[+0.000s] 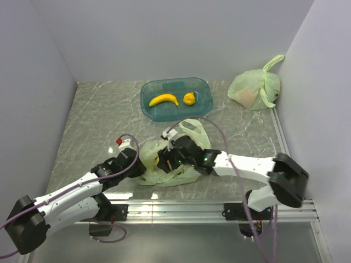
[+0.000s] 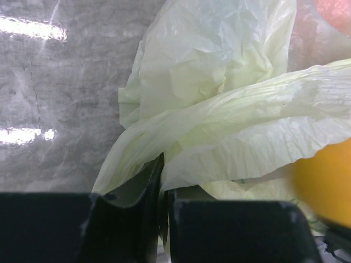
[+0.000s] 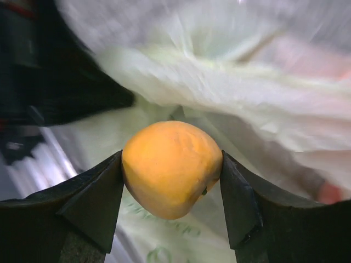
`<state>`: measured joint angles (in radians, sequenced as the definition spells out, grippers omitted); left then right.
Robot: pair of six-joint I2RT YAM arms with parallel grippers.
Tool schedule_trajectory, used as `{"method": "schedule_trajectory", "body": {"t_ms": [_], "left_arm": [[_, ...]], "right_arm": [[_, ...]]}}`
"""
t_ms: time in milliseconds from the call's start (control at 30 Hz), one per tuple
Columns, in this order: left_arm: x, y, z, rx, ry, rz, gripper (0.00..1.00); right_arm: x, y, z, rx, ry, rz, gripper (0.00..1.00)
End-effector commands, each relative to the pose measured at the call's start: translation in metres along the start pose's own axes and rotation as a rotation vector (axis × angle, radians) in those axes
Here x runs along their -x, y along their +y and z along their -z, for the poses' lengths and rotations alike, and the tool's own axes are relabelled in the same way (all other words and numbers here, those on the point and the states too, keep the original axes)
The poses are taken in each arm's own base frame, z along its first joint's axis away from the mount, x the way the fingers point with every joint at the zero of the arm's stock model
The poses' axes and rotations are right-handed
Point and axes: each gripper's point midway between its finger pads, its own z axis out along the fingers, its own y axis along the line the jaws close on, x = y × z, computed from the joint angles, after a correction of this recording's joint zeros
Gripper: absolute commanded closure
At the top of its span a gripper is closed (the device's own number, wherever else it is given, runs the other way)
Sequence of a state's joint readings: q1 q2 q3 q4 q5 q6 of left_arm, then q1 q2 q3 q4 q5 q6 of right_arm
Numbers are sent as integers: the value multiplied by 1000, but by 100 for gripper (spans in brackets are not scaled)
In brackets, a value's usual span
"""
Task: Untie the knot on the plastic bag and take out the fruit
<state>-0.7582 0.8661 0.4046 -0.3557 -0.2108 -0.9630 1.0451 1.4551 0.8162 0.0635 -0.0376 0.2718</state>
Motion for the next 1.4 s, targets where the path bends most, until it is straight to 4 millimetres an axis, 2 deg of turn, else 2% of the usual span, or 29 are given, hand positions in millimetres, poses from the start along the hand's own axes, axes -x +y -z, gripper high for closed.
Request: {"method": "schedule_trajectory", "body": {"t_ms": [0,67,133,167,200,267,300,367,400,433,467,533,567,600,633,667,700,767,833,1000,1067,1100,1133,1167,1233,1267,1300,1333,1367], "left_arm": [[17,-12,4,-7,-48,-4,87],[19,-14,2,-8,-49,-10,87],[18,-15,0,-5,-41,-18,87],[19,-17,-1,-11,-43,-18,87],[18,-18,-1,-15,-41,-21,87],[18,-19,-1,-19,-38,-22,87],[17,-20,-1,-24,-33,-25,87],[16,-22,0,-38,-29,-22,86],[15,-22,1,-44,-25,-23,86],[15,-23,1,-52,-24,-23,86],[14,-24,1,-56,-21,-27,86],[13,-24,2,-63,-20,-30,86],[14,-24,2,-60,-24,-34,86],[14,-24,3,-62,-25,-34,86],[13,-24,3,-60,-22,-34,86],[14,-24,4,-61,-25,-35,86],[15,-26,5,-66,-29,-32,86],[17,-27,6,-71,-36,-31,85],[18,-27,7,-74,-42,-29,85],[20,-29,8,-78,-52,-23,83],[21,-30,9,-82,-56,-18,82],[21,-30,9,-82,-57,-16,82],[22,-30,9,-83,-60,-14,81],[23,-30,9,-86,-64,-13,81],[23,-30,10,-90,-70,-8,80],[23,-30,10,-90,-72,-3,80],[24,-31,10,-95,-76,-3,80],[24,-31,10,-97,-79,-2,80],[24,-31,10,-97,-79,-4,80]], "right_arm": [[77,8,48,-6,-219,82,98],[105,6,64,-15,-297,81,98],[136,-17,77,-78,-382,38,98],[156,-28,83,-114,-428,14,98],[166,-57,80,-184,-441,-41,98],[195,-82,84,-240,-499,-92,97],[195,-99,70,-279,-482,-118,96],[221,-136,72,-367,-529,-160,95],[215,-155,52,-399,-496,-189,95],[218,-176,49,-434,-497,-211,95],[235,-186,48,-444,-523,-223,93],[225,-213,16,-476,-471,-256,87],[241,-224,16,-484,-496,-262,84],[228,-239,-8,-500,-446,-274,78],[226,-245,-16,-509,-427,-279,72],[239,-251,-17,-510,-445,-280,63],[228,-258,-33,-514,-406,-284,44],[241,-261,-35,-514,-418,-272,25],[246,-262,-37,-520,-407,-261,18],[264,-242,-12,-493,-429,-205,14],[253,-230,-7,-467,-406,-190,14],[259,-217,8,-456,-421,-162,14],[245,-206,6,-444,-384,-150,14],[248,-191,18,-419,-388,-123,15],[215,-158,14,-380,-300,-84,17],[218,-143,33,-382,-326,-57,19],[210,-130,37,-374,-320,-39,19],[180,-105,29,-339,-267,-5,20],[180,-89,45,-321,-298,-4,22]]}}
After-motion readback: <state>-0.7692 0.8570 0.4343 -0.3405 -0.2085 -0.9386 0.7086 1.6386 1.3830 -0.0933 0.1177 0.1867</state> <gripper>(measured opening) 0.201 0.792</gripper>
